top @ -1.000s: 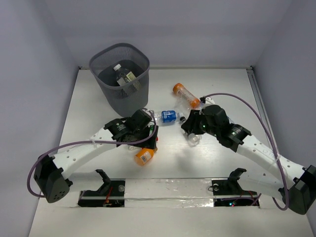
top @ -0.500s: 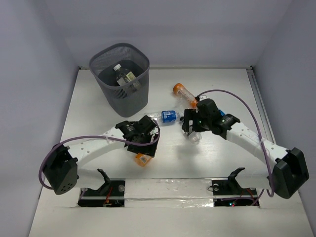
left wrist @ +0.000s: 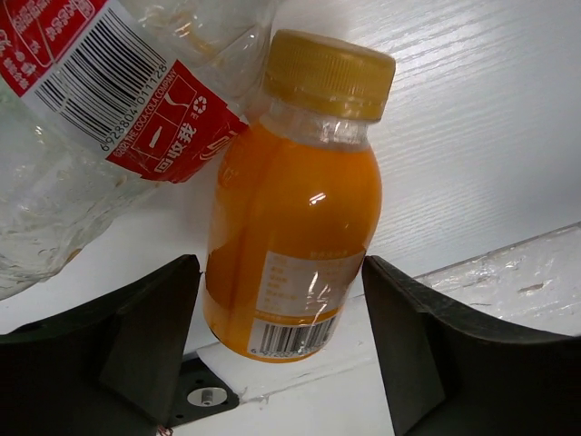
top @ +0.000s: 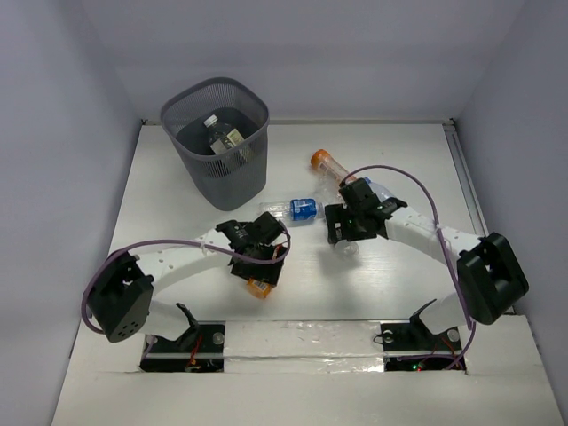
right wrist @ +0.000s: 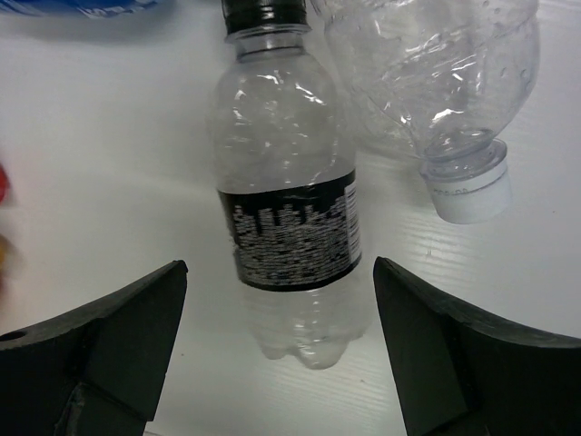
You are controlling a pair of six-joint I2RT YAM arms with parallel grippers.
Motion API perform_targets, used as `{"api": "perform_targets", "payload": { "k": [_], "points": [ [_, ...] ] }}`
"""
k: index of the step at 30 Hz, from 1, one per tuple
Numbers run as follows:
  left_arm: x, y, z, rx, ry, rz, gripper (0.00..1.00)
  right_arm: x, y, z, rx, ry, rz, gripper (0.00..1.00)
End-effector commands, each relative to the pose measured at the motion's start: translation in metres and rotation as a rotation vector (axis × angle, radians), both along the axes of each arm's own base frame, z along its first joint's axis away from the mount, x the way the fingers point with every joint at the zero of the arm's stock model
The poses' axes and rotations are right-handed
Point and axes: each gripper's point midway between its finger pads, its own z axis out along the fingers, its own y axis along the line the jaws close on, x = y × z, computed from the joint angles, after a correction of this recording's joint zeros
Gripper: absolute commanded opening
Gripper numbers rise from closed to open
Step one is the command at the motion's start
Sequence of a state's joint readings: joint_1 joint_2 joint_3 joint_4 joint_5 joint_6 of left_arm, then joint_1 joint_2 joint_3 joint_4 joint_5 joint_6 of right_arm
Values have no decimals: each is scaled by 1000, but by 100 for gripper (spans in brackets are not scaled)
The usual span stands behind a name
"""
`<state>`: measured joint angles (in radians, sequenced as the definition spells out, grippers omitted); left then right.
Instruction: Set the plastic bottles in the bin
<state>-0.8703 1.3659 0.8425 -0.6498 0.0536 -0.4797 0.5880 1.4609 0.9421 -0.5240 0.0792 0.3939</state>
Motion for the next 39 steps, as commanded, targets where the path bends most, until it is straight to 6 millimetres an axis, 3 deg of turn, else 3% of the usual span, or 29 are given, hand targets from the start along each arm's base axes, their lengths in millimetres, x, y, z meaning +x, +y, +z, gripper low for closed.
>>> {"api": "perform_targets", "payload": {
  "k": [1,5,9,11,14,17,18,20,21,23,24,26,27,29,30,31,32,33,35,36,39],
  "points": [
    [-6,2,-3,1,8,-19,66,10,6,6,16,-15,9,89],
    [-13,7,-9,21,23,-29,48,6,8,-9,19,24,14,87],
    [-15,0,4,-33,17,-24,41,2,11,-11,41,35,26,82],
    [-19,-3,13,-59,25,-28,39,-1,11,-12,45,39,29,74],
    [-17,-17,46,-164,-8,-26,38,-9,14,-14,81,52,51,70],
    [-10,-35,92,-282,-60,-25,35,-18,14,-17,97,68,64,64],
    [-2,-46,119,-338,-101,-24,35,-21,16,-15,113,71,75,62],
    [6,-49,143,-358,-148,-12,32,-23,17,1,150,32,82,62],
    [17,-55,166,-387,-189,-4,32,-25,17,8,162,21,80,61],
    [31,-60,181,-371,-235,0,32,-25,17,35,204,-40,84,61],
    [47,-62,211,-412,-304,12,32,-29,16,43,213,-44,87,61],
    [74,-63,228,-398,-377,40,32,-29,19,67,253,-85,97,61],
    [89,-64,258,-434,-449,46,32,-33,20,83,288,-109,102,61],
    [126,-53,279,-431,-527,106,32,-34,23,108,333,-151,110,60],
    [140,-49,312,-474,-601,125,32,-37,24,122,368,-171,113,60],
    [165,-27,325,-446,-670,192,32,-38,25,132,389,-188,116,60],
    [178,-21,339,-456,-711,217,32,-38,27,142,408,-204,118,60],
    [204,-6,374,-469,-818,274,32,-37,32,169,454,-246,132,60],
    [227,12,377,-437,-857,331,32,-38,33,179,473,-263,141,60],
    [235,21,392,-447,-899,356,32,-36,36,196,497,-291,149,60],
    [271,52,389,-419,-931,459,33,-32,43,217,535,-319,163,60]
  ]
}}
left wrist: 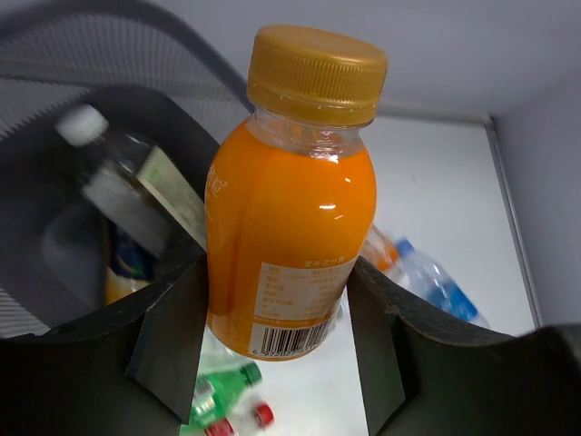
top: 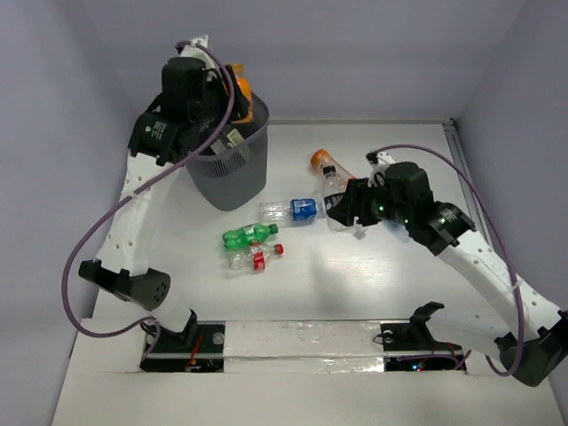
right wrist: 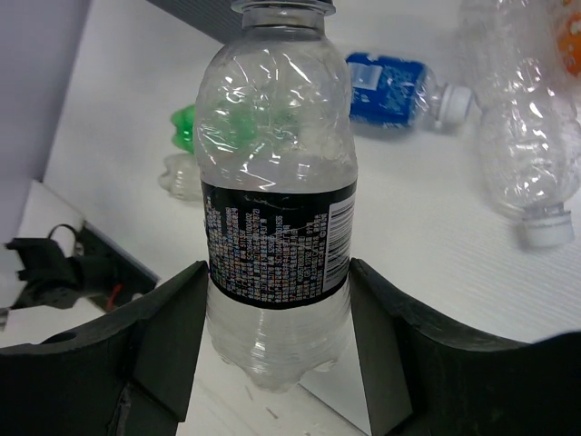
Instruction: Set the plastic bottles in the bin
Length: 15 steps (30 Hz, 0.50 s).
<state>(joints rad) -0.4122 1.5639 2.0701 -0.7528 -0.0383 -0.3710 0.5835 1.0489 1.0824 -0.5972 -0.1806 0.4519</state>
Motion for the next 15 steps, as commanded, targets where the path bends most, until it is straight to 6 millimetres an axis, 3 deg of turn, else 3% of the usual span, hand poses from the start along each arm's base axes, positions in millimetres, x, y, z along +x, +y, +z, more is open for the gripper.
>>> {"api": "perform_targets", "payload": {
  "k": [1,3,4,7,8,9,10,12,14,15],
  "points": [
    [29,32,19,-5,-88,99,33,2,14,53,109,-71,40,60],
    [45,47,21,-24,-116,150,35,5,21,67,142,-83,57,60],
    [51,52,21,-24,-119,174,36,7,24,84,168,-110,63,60],
    [64,65,9,-9,-86,209,55,16,35,102,204,-129,82,60],
    [63,65,5,-3,-74,208,61,20,38,122,229,-161,85,60],
    [59,65,4,-1,-73,203,70,29,46,123,236,-155,86,60],
    [55,65,4,-4,-75,194,73,33,51,131,252,-164,97,60],
    [42,69,10,-13,-103,197,79,40,63,163,312,-210,111,60],
    [31,72,15,-21,-122,202,79,54,82,167,333,-197,131,60],
    [19,75,14,-25,-125,203,79,54,90,193,373,-237,146,60]
  ]
}}
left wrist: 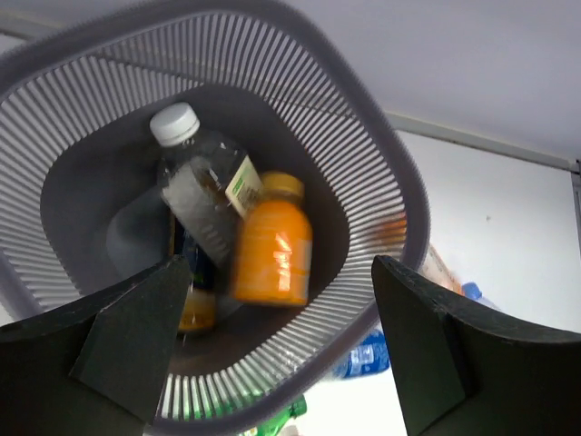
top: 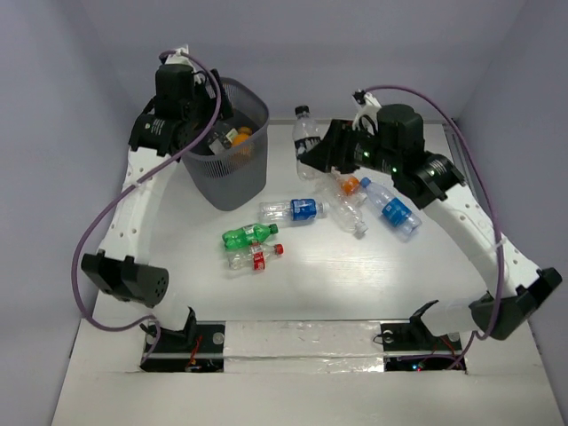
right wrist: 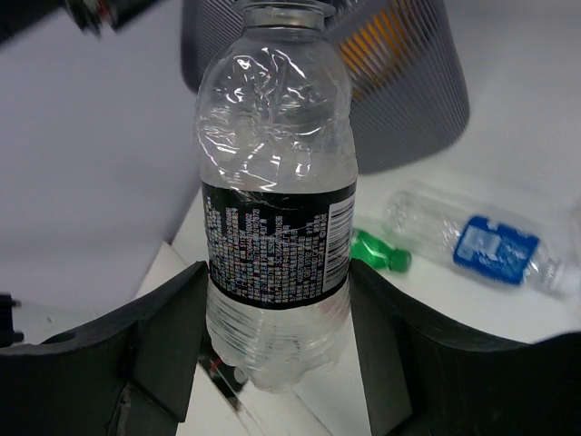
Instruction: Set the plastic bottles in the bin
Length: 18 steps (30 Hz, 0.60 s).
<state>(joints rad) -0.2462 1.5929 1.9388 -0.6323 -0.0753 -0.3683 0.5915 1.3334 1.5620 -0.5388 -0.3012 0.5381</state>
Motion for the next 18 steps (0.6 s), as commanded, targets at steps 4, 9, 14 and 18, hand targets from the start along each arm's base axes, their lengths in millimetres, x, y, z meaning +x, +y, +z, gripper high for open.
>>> {"api": "perform_targets", "payload": {
  "k": [4,9,14,18],
  "points": [
    [-62,14,45,-72,-171,4,76,29,59,95,198,-142,72,61],
    [-103,19,26,-118,-170,-1,69,71,113,106,291,-116,59,62],
    [-129,22,-5,-114,-109,-16,67,93,153,131,369,-140,66,99],
    [-139,20,-30,-106,-56,-40,67,105,162,99,330,-99,55,100]
  ]
}}
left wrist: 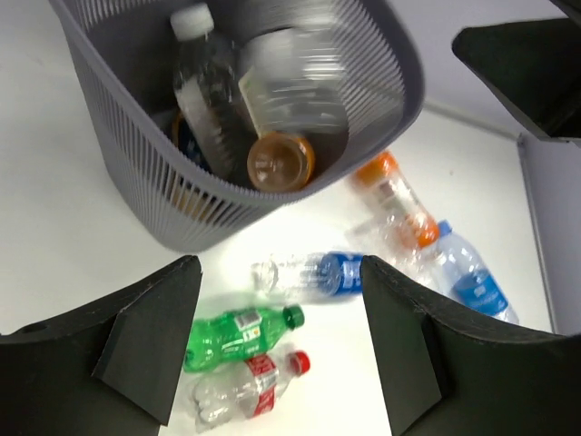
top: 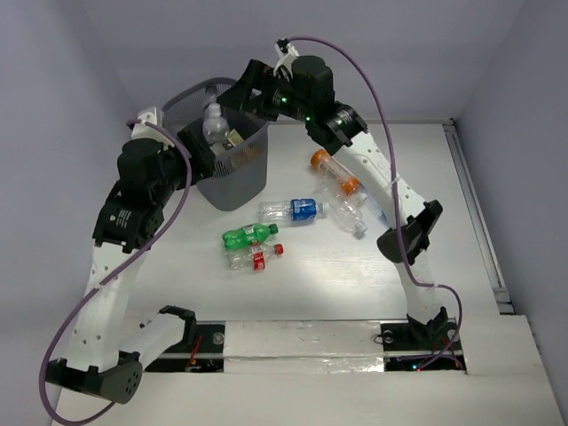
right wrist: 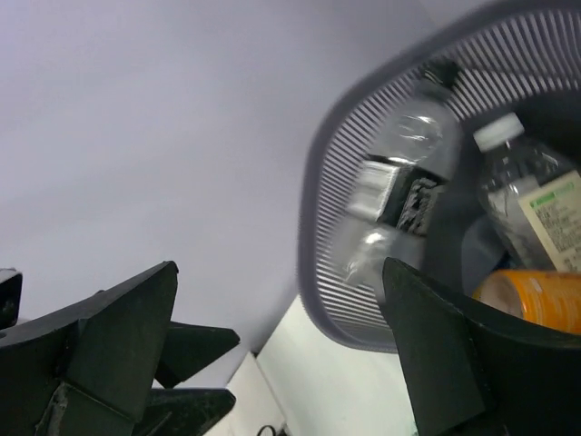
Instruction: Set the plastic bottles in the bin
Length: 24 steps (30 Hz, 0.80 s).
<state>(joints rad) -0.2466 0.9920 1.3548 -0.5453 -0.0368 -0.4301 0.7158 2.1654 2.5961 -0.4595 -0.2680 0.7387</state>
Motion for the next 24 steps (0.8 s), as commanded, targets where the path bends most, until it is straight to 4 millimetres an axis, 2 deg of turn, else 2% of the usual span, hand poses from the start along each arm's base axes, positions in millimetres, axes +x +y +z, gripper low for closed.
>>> {"api": "perform_targets", "payload": {
  "k": [1,3,4,5,6,7,8,9,10,11,12,13,14,15,16,17,18,19,20,21,22,24],
  "points": [
    [-4,-11,-18,-19,44,-60,67,-19,-17,40,61,-57,-23,100],
    [-4,-16,-27,-30,56,-80,66,-21,-23,34,21,-68,-39,100],
    [-4,-21,-31,-40,65,-108,64,-27,-34,45,14,-93,-57,99],
    [-4,-27,-32,-45,60,-134,61,-30,-41,46,-8,-103,-74,89],
    [-3,-34,-37,-42,71,-160,55,-33,-50,45,-41,-128,-93,79],
    [-4,-42,-39,-36,70,-193,52,-27,-54,10,-108,-81,-124,61],
    [-4,-50,-39,-25,59,-215,48,-49,-76,33,-82,-128,-138,29],
    [-9,-70,-46,9,72,-282,36,-54,-83,33,-74,-163,-145,18],
    [-9,-76,-52,40,79,-286,33,-56,-87,-20,-152,-93,-143,11],
    [-12,-84,-61,70,104,-309,31,-61,-99,-33,-168,-82,-155,4],
    [-16,-102,-79,112,154,-363,28,-81,-118,-18,-140,-119,-165,4],
    [-15,-104,-93,148,190,-354,25,-83,-132,-35,-167,-99,-198,3],
    [-18,-108,-108,176,237,-367,22,-88,-141,-88,-249,-29,-206,3],
    [-17,-114,-125,201,278,-378,19,-99,-162,-88,-247,-27,-237,3],
    [-19,-116,-143,226,311,-388,16,-103,-173,-106,-267,3,-253,2],
    [-18,-122,-155,240,335,-401,13,-106,-189,-150,-325,74,-268,1],
    [-18,-122,-162,246,351,-399,11,-112,-198,-165,-332,115,-273,0],
    [-17,-119,-168,260,368,-377,11,-122,-207,-170,-323,128,-267,0],
    [-16,-115,-173,273,381,-360,10,-129,-210,-183,-338,152,-260,0],
    [-17,-111,-179,284,392,-345,10,-138,-213,-210,-362,199,-246,1],
    [-15,-105,-183,306,396,-311,11,-147,-215,-210,-341,200,-229,1],
    [-18,-97,-194,333,436,-288,20,-154,-217,-221,-324,214,-226,2]
  ]
}}
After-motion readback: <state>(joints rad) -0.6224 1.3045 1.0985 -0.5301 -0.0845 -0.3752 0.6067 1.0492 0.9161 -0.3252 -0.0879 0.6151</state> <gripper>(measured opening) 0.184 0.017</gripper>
